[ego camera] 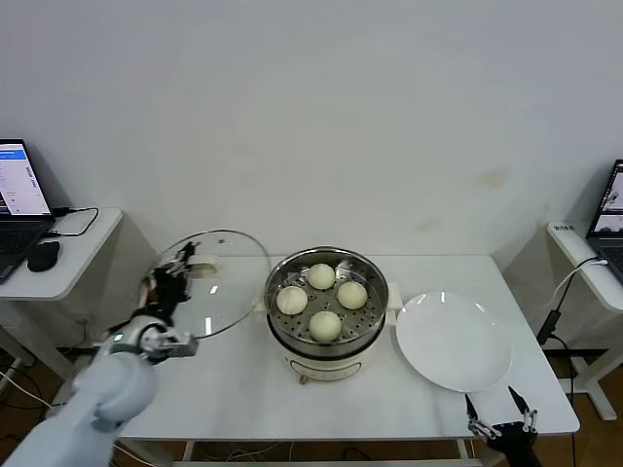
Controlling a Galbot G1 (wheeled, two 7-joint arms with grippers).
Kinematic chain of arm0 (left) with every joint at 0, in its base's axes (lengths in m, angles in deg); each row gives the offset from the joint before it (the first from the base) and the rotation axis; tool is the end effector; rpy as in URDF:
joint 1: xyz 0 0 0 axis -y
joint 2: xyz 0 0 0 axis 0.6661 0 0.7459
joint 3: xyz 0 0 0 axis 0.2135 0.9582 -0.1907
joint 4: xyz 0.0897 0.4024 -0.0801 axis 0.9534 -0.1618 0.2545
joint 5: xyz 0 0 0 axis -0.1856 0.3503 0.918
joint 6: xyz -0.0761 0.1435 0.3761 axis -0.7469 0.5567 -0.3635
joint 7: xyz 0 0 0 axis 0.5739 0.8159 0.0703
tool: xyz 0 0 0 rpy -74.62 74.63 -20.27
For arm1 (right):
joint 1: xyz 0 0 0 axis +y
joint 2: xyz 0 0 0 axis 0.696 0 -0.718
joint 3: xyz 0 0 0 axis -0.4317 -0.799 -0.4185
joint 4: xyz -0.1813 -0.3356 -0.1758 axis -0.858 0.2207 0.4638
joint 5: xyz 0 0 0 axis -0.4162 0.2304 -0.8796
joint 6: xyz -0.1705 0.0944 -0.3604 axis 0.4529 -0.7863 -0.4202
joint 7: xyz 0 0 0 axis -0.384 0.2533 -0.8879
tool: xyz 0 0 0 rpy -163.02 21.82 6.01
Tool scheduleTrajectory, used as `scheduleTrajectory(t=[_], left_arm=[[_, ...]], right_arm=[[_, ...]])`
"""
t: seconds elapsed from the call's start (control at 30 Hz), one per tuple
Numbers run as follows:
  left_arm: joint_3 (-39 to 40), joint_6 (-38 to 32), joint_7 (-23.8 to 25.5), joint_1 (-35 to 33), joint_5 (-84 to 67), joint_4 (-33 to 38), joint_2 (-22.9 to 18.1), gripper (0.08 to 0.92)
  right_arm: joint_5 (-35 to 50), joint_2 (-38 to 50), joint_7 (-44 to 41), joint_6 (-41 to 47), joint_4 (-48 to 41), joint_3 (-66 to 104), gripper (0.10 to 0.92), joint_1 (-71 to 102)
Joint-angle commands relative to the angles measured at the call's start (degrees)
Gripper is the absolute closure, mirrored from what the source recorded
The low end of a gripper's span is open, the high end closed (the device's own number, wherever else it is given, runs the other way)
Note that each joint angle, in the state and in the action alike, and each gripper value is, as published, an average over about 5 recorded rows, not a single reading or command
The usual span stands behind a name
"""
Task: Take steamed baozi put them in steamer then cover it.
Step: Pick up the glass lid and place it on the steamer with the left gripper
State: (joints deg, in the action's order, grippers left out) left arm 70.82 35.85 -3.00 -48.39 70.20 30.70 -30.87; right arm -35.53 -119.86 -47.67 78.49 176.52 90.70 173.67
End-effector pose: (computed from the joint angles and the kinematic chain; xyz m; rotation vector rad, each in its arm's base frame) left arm 0.3610 0.0995 -0.2556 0.0863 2.3003 2.0084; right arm 0.1038 -0.1828 -0.4411 0.0431 -2.9183 0.2883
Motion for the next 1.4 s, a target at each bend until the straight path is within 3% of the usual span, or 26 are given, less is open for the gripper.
scheduleTrajectory(t=[0.03,0.3,0.53,1.0,1.4], left_arm=[[18.74,9.77,5.62,17.26,9.59,-3.75,-12.26,0.845],[21.41,11.34,12.49,18.53,23.04,-7.36,-20.97,0.845],[23.35,12.80,17.93,18.29,30.89,-8.86,-25.65,0.845],[23.10,12.76,18.12,16.22,35.14,-12.39,-32.54,0.845],[23.94,12.40,17.57,15.05,37.21,-14.40,-34.92,0.845]], right_arm=[[-2.48,-1.16,0.37,-0.27,0.90,-1.16,0.203,0.06],[-3.53,-1.34,0.55,-0.41,-0.21,-1.58,0.203,-0.80],[-3.42,-1.57,0.51,-0.36,-0.92,-2.36,0.203,-1.29],[-4.09,-1.59,0.53,-0.69,-1.64,-2.81,0.203,-1.45],[-3.85,-1.46,0.58,-0.89,-2.26,-3.17,0.203,-1.71]])
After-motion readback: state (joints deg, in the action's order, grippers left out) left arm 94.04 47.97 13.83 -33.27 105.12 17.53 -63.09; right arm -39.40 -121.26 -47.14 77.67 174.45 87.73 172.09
